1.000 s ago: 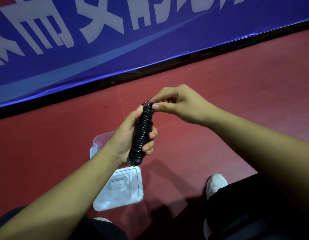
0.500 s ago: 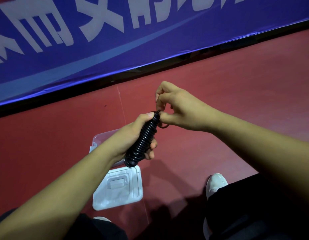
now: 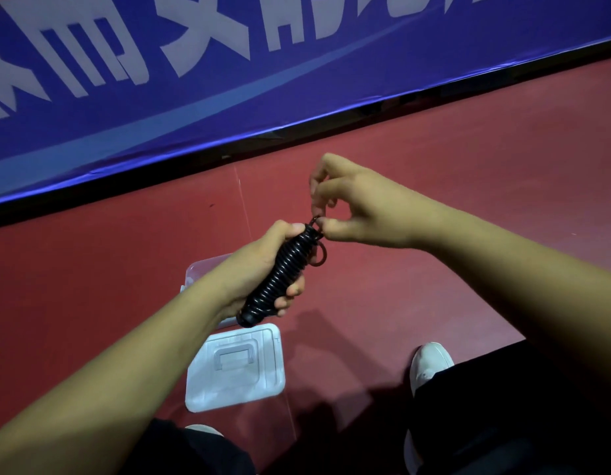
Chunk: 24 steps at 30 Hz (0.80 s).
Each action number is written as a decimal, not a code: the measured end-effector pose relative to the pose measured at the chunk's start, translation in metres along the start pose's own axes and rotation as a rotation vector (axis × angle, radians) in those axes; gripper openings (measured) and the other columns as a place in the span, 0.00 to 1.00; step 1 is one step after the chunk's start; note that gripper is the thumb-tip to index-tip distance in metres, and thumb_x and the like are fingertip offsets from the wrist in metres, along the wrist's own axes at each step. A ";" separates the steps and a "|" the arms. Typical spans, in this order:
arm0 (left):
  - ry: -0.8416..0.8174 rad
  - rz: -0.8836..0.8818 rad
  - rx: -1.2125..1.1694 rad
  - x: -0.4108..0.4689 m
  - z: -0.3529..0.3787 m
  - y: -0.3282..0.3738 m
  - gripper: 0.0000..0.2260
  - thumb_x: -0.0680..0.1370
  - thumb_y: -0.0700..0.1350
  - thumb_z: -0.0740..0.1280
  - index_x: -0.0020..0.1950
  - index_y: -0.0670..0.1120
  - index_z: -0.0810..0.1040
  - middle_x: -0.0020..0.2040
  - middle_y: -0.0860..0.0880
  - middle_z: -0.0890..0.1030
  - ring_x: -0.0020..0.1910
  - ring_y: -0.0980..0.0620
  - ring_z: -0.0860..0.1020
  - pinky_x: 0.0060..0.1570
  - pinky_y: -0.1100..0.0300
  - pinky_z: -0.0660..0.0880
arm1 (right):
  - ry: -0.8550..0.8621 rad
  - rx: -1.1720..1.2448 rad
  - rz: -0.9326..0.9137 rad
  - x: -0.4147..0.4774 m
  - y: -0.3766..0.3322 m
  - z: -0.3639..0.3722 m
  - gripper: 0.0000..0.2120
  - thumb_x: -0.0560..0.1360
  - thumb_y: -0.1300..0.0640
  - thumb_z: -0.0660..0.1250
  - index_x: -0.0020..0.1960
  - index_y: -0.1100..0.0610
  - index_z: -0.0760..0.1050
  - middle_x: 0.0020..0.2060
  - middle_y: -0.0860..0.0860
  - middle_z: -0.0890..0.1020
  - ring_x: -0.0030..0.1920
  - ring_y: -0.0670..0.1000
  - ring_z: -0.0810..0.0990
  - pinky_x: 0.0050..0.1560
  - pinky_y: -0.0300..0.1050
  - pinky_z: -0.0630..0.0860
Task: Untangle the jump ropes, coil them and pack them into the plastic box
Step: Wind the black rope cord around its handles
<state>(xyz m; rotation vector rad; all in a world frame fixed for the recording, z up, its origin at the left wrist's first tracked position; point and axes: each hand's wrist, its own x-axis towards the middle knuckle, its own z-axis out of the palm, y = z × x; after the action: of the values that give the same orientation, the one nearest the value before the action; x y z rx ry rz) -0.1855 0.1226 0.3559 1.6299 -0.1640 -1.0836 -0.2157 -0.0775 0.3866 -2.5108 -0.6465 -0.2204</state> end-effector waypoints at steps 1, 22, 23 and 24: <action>0.016 0.020 -0.025 0.001 0.002 -0.003 0.21 0.79 0.61 0.54 0.47 0.43 0.71 0.26 0.43 0.69 0.21 0.49 0.65 0.27 0.60 0.67 | -0.026 0.102 0.065 0.001 0.003 0.004 0.07 0.73 0.51 0.66 0.45 0.54 0.78 0.50 0.50 0.74 0.47 0.51 0.76 0.51 0.52 0.75; -0.072 0.096 -0.288 0.005 0.009 -0.012 0.20 0.76 0.61 0.56 0.49 0.45 0.74 0.26 0.43 0.67 0.19 0.50 0.64 0.25 0.60 0.69 | -0.064 0.293 0.294 -0.003 0.013 0.005 0.14 0.78 0.52 0.69 0.61 0.57 0.79 0.48 0.50 0.84 0.46 0.47 0.82 0.45 0.40 0.76; -0.109 0.121 -0.343 0.004 0.010 -0.011 0.20 0.75 0.62 0.56 0.49 0.46 0.74 0.26 0.43 0.66 0.19 0.50 0.64 0.25 0.61 0.69 | -0.095 0.418 0.342 -0.004 0.016 0.005 0.16 0.78 0.53 0.69 0.64 0.57 0.77 0.47 0.53 0.85 0.45 0.48 0.83 0.45 0.44 0.79; -0.140 0.147 -0.398 0.002 0.009 -0.010 0.20 0.74 0.63 0.56 0.49 0.47 0.74 0.26 0.44 0.66 0.19 0.50 0.64 0.26 0.61 0.69 | -0.106 0.528 0.356 -0.005 0.017 0.004 0.17 0.78 0.54 0.69 0.65 0.58 0.76 0.46 0.56 0.85 0.44 0.49 0.83 0.46 0.47 0.80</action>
<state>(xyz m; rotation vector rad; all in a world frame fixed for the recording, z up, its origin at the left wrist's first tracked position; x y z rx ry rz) -0.1948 0.1181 0.3467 1.1700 -0.1474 -1.0411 -0.2114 -0.0901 0.3736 -2.0813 -0.2405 0.1933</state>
